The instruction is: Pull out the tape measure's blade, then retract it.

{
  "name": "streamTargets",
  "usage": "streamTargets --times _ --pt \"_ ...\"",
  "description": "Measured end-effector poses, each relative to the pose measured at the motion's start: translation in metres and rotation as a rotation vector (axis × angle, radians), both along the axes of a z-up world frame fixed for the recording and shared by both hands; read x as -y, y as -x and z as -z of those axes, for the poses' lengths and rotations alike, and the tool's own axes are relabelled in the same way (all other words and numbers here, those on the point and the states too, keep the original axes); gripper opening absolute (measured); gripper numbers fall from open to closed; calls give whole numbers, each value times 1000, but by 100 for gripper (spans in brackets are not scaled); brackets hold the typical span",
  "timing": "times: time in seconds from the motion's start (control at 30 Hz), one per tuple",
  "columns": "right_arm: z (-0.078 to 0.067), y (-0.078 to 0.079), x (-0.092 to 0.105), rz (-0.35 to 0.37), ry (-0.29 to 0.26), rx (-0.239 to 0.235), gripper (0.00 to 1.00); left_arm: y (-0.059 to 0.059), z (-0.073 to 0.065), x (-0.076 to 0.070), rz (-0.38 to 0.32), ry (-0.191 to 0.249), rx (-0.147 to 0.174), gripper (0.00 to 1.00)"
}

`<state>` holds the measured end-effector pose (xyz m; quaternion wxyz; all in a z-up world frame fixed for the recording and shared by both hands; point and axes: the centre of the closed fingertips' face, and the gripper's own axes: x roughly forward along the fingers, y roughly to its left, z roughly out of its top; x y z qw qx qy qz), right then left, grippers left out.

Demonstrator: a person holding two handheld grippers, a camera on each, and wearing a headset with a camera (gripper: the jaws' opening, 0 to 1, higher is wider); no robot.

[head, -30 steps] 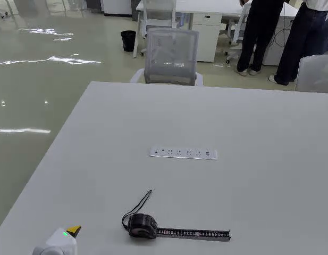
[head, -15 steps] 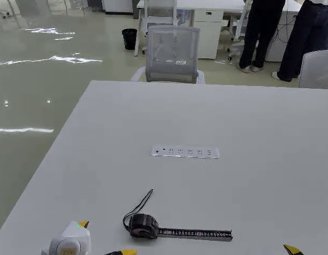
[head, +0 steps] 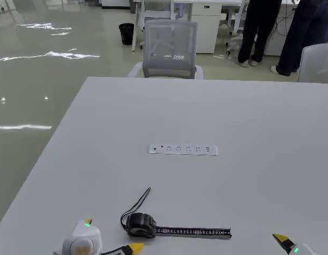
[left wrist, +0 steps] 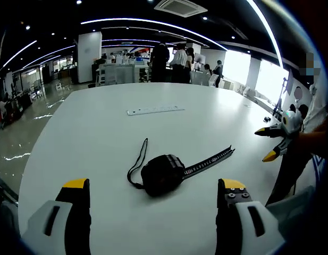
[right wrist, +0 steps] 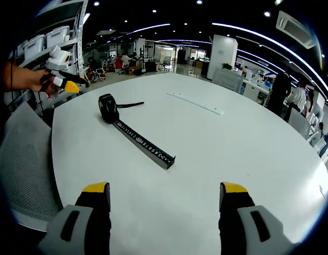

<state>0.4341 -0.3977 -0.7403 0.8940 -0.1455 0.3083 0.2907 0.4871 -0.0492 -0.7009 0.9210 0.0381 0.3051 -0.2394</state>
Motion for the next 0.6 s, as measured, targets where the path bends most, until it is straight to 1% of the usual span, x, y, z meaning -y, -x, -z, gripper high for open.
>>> streamTargets --times 0.03,0.07,0.13,0.2,0.27,0.3,0.43,0.53,0.6 --pt "2 -2 -1 -4 2 -8 86 -1 3 3 -16 11 -19 99" --pt "4 -4 -1 -8 2 -8 86 -1 6 5 -21 12 -29 99" --pt "6 -7 -1 -12 4 -12 85 -2 9 11 -25 8 -39 99" --pt "8 -11 -1 -14 3 -17 85 -4 14 14 -34 4 -40 99" --pt "9 -13 -2 -18 4 -21 85 -5 18 16 -43 5 -52 99" --pt "10 -15 -3 -22 5 -24 84 -6 22 18 -46 12 -60 99" --pt "14 -18 -6 -44 14 -33 80 -7 25 26 -44 2 -54 99" --pt "20 -21 -8 -75 33 -36 78 -10 27 31 -44 9 -64 99" --pt "22 -25 -10 -87 41 -38 76 -14 29 32 -49 7 -62 99"
